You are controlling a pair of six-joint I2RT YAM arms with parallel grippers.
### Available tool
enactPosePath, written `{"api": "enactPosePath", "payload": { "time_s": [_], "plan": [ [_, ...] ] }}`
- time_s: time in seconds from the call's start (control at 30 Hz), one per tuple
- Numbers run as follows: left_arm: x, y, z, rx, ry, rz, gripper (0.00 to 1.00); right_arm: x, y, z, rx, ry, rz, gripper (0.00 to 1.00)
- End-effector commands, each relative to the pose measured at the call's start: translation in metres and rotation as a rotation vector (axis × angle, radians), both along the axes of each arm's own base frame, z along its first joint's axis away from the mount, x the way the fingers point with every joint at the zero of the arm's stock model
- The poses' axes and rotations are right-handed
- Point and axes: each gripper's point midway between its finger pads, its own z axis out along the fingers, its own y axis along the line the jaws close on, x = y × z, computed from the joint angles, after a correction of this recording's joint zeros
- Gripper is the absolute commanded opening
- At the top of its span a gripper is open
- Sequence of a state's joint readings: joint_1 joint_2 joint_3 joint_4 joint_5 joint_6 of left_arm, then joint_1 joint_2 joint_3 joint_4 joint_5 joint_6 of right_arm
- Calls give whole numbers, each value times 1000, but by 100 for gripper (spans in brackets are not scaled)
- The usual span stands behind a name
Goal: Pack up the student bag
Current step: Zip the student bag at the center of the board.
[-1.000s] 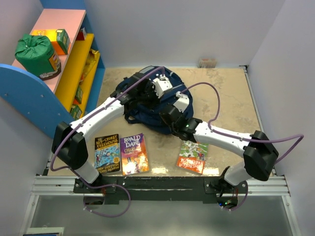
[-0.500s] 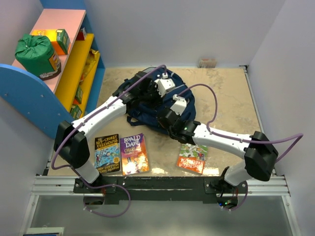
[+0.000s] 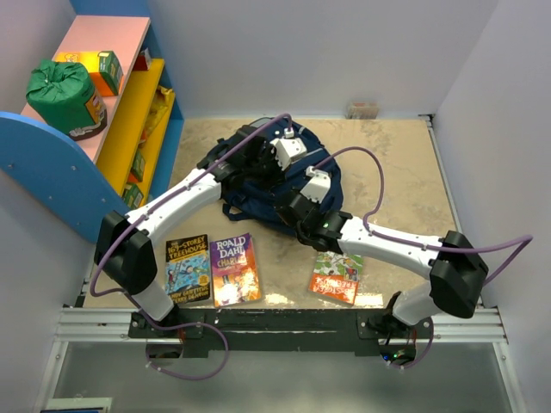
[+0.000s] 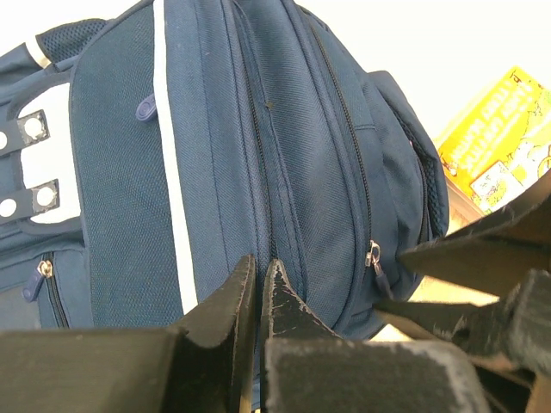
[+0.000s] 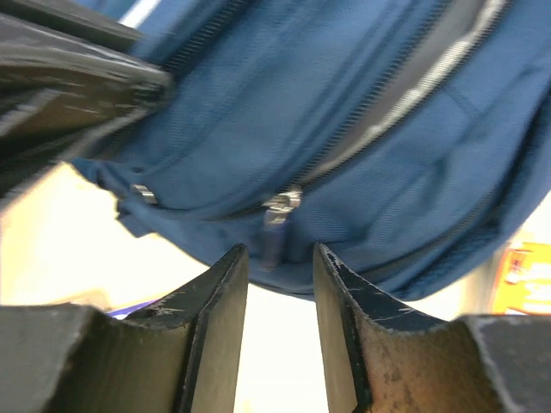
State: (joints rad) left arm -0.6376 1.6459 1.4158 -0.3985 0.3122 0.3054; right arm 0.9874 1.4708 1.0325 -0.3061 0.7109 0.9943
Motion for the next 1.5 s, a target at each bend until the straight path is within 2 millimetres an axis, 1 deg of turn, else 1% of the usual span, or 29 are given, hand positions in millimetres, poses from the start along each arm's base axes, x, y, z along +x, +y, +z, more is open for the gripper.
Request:
{"api": "enactPosePath", "payload": {
  "time_s": [0.0, 0.17, 0.33, 0.47, 0.5, 0.57, 0.63, 0.73, 0.77, 0.8, 0.87, 0.9, 1.0, 1.1, 1.17, 1.2, 1.23, 1.27, 1.33, 1.37, 1.4, 1.47],
  "plan": [
    [8, -20, 64, -140, -152, -45, 0, 4, -15, 11, -44, -28, -59, 41],
    [7, -21, 65, -145, -151, -51, 0, 7, -12, 7, -57, -29, -59, 43],
    [5, -21, 66, -153, -146, -54, 0, 12, -4, 14, -36, -54, -47, 42],
    [3, -24, 66, -164, -133, -64, 0, 20, 3, 20, -36, -68, -54, 36],
    [2, -25, 64, -162, -127, -68, 0, 21, 4, 18, -45, -66, -55, 33],
    [0, -26, 62, -161, -124, -72, 0, 23, 6, 22, -42, -71, -57, 30],
    [-1, -27, 61, -159, -121, -75, 0, 23, 6, 23, -43, -75, -54, 27],
    [-2, -26, 59, -156, -121, -77, 0, 22, 2, 19, -54, -72, -59, 22],
    [-2, -26, 59, -155, -120, -75, 0, 21, 0, 15, -60, -66, -60, 20],
    [-1, -25, 59, -153, -124, -74, 0, 20, -1, 14, -61, -64, -63, 15],
    [-2, -25, 58, -153, -123, -76, 0, 17, -5, 9, -69, -55, -63, 7],
    [-3, -24, 58, -148, -128, -78, 0, 17, -6, 10, -68, -57, -68, 0],
    [-3, -20, 54, -122, -147, -83, 0, 12, -17, 14, -80, -64, -74, 0],
    [-5, -13, 45, -79, -157, -91, 0, 8, -28, 21, -84, -83, -77, 0],
    [-8, -7, 36, -47, -153, -98, 0, 6, -37, 18, -93, -74, -79, 0],
    [-9, -2, 34, -25, -164, -105, 0, 5, -41, 21, -87, -77, -78, 0],
    [-11, 1, 30, -12, -162, -110, 0, 7, -46, 20, -88, -74, -86, 0],
    [-12, 4, 25, 3, -158, -115, 0, 6, -50, 14, -98, -57, -75, 0],
    [-15, 13, 17, 32, -146, -132, 0, 9, -61, 12, -100, -51, -89, 0],
    [-16, 16, 15, 39, -139, -137, 0, 8, -63, 7, -98, -33, -77, 0],
    [-15, 22, 13, 47, -134, -133, 0, 9, -66, 5, -110, -28, -68, 0],
    [-14, 26, 9, 51, -124, -131, 0, 12, -72, 3, -115, -24, -76, 0]
  ]
}}
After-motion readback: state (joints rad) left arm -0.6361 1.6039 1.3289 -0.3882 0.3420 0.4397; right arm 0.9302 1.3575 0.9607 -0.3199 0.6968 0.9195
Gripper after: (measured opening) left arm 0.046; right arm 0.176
